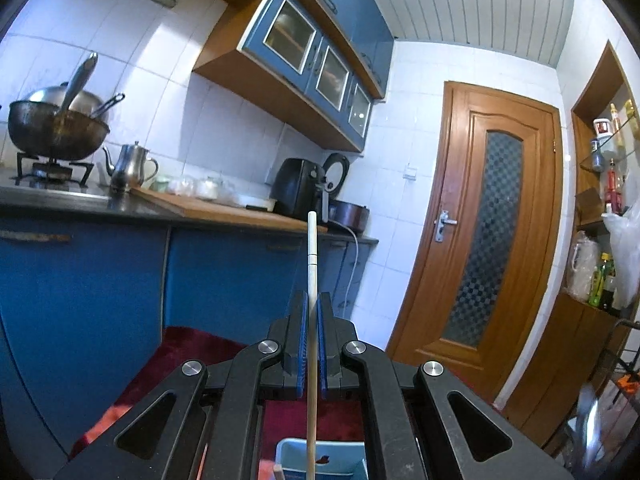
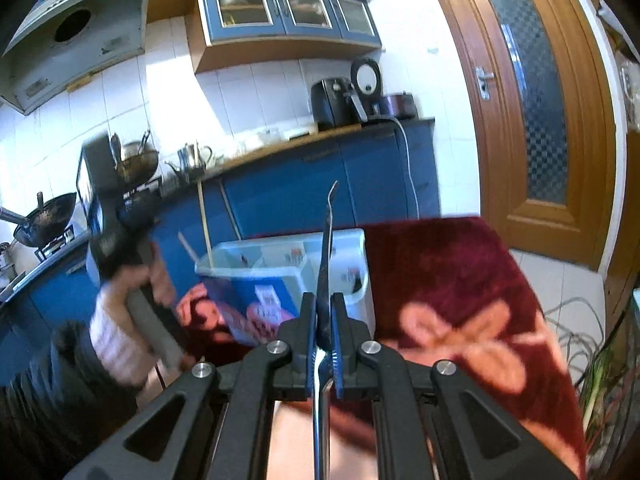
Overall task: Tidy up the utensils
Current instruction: 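Carry the chopstick with the left tool while the right tool carries the knife to the box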
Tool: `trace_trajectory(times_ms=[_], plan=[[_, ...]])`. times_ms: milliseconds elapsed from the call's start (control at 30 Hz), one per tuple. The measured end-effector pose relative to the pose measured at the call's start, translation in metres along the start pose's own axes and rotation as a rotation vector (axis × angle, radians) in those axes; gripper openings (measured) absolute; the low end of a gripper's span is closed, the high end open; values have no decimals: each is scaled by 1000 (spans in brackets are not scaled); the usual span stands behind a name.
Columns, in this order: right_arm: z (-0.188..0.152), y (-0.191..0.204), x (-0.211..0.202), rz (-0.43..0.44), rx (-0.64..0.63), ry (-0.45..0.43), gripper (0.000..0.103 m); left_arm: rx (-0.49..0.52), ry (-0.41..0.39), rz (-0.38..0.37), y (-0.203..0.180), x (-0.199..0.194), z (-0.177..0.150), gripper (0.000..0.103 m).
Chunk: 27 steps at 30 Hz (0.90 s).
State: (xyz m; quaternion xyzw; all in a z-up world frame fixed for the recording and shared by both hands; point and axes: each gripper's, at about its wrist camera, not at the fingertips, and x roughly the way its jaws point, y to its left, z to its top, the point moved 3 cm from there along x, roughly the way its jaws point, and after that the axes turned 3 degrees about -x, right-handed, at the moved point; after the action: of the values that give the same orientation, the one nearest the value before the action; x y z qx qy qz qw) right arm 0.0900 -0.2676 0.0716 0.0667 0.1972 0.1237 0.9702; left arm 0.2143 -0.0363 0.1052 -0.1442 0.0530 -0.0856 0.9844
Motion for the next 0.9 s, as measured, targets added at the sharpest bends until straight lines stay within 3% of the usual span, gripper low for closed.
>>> trace_trajectory(times_ms=[300, 433, 667, 900], plan=[[55, 1, 41, -10, 11, -178, 8, 11, 19, -5, 2, 3, -14, 4], [64, 2, 69, -46, 0, -233, 8, 0, 28, -3, 4, 4, -19, 4], [63, -5, 109, -116, -12, -252, 8, 8, 37, -3, 3, 7, -24, 4], [49, -4, 116, -128, -56, -232, 8, 3, 61, -7, 3, 12, -29, 4]])
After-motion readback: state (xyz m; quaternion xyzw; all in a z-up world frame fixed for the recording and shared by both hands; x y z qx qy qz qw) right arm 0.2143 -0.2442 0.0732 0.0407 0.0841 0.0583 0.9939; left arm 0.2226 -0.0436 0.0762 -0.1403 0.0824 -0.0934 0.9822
